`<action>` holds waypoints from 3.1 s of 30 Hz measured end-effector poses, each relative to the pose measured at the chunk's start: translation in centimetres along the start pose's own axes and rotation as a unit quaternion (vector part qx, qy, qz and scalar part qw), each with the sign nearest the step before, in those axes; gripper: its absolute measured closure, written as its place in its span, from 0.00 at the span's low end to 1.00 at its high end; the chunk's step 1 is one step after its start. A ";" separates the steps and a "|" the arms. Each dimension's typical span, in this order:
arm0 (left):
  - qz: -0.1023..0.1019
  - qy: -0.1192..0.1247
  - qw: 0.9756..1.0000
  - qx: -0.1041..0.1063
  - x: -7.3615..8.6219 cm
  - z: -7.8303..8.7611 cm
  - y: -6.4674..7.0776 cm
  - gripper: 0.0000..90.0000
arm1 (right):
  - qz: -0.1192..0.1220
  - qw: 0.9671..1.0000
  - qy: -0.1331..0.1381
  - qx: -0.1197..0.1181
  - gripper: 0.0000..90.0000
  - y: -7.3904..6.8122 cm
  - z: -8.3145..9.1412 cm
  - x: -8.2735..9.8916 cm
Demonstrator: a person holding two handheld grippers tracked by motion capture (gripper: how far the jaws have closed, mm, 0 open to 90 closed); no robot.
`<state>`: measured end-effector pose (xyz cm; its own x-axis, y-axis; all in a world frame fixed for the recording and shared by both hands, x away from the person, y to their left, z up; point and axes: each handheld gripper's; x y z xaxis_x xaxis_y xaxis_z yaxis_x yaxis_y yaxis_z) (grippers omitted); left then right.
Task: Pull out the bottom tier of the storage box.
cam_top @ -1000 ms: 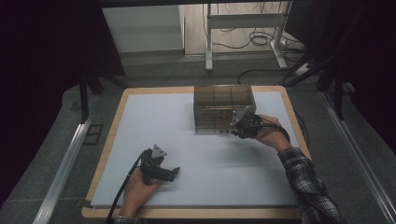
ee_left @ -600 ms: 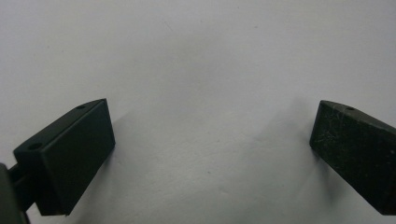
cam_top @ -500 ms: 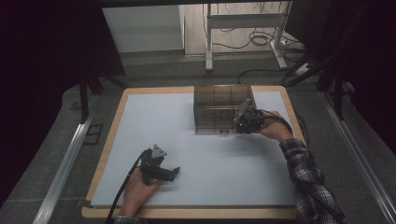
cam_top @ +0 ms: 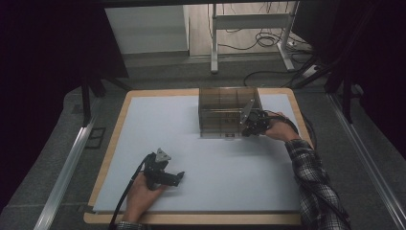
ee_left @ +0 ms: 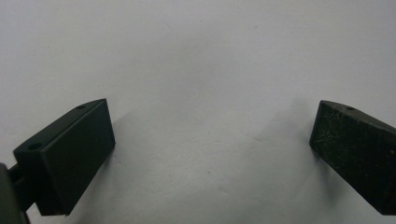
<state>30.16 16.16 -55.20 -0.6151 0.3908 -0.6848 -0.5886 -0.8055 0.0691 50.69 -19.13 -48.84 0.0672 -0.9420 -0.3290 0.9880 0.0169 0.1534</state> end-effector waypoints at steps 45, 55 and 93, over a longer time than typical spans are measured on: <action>0.000 0.000 1.000 0.000 0.0 0.0 0.0 0.00 | 0.040 0.999 0.026 -0.012 0.95 -5.5 1.2 0.6; 0.000 0.000 1.000 0.000 0.0 0.0 0.0 0.00 | 0.020 0.999 0.036 -0.001 0.91 -5.9 0.9 0.9; 0.000 0.000 1.000 0.000 0.0 0.0 0.0 0.00 | -0.008 0.995 0.087 0.042 0.62 -7.9 3.0 0.0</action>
<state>30.16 16.16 -55.20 -0.6156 0.3911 -0.6842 -0.5883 -0.8057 0.0688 42.43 -20.23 -47.29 0.0813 -0.8691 -0.4879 0.9745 -0.0334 0.2219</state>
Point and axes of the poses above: each handheld gripper's, and its own axes: z roughly backward along the jaws, x roughly out of its underside, y roughly to its right, and after that the axes turned 2 degrees about x, right-handed
